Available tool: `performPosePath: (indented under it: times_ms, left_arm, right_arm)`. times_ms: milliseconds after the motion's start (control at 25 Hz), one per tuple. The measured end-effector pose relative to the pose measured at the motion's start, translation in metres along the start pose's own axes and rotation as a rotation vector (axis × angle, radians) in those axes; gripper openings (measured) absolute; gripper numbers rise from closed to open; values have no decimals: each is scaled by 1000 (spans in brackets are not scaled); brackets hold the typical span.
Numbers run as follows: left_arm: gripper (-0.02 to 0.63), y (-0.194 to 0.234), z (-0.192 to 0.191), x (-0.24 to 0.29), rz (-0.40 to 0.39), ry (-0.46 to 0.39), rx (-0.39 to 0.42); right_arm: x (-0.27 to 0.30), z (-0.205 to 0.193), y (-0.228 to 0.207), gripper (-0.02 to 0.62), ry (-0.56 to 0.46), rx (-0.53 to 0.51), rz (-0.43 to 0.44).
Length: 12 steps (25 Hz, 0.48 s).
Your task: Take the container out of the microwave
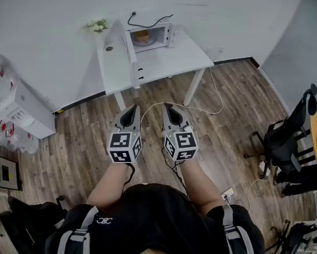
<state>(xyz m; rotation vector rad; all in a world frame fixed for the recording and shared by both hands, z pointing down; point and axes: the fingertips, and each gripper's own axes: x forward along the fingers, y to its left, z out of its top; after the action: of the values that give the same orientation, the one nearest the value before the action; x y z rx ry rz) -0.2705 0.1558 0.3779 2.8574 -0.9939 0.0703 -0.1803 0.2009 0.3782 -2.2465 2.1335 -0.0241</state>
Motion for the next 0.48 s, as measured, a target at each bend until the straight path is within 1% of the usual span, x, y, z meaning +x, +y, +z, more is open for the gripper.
performPosePath:
  times_ms: [200, 480]
  left_arm:
    - [12, -5, 4, -14, -7, -5, 6]
    - [12, -2, 10, -29, -31, -29, 14]
  right_arm:
    - [-12, 6, 11, 2, -11, -3, 2]
    - [-19, 13, 31, 3, -47, -44, -6]
